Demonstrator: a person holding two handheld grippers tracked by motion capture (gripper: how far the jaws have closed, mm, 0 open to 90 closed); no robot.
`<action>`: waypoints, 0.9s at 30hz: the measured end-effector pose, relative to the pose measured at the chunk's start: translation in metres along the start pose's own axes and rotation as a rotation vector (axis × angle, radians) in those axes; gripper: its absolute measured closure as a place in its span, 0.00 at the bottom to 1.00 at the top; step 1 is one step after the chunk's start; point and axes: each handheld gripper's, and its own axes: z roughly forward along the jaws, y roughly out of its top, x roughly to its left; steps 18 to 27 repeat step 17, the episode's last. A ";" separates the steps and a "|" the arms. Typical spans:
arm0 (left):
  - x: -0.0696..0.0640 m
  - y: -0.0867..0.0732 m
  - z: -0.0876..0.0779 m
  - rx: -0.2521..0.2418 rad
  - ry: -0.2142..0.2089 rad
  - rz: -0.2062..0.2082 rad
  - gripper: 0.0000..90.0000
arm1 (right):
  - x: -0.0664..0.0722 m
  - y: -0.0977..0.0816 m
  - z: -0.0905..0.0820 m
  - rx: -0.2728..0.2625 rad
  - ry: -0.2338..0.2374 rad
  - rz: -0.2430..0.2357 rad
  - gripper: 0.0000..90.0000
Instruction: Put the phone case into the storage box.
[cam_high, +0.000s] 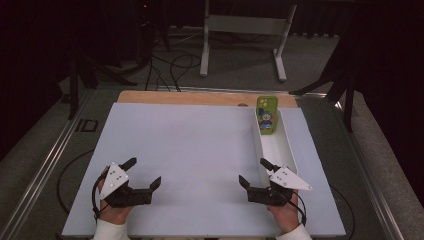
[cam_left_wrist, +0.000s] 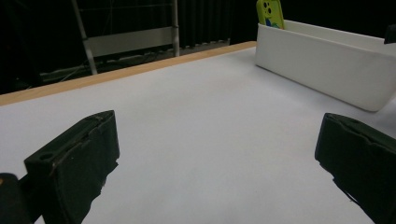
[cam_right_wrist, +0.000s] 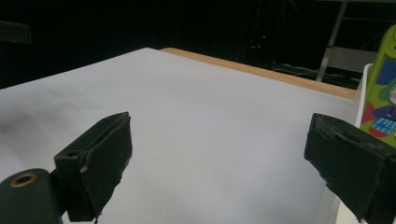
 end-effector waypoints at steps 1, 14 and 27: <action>0.000 -0.001 0.000 -0.001 0.000 0.000 0.01 | 0.000 0.000 0.000 -0.002 0.001 0.002 0.09; -0.002 -0.002 0.004 0.019 0.008 0.013 0.01 | 0.000 0.000 0.000 -0.001 0.008 0.004 0.09; -0.002 -0.001 0.004 0.020 0.008 0.013 0.01 | 0.001 0.000 0.000 -0.003 0.010 -0.001 0.09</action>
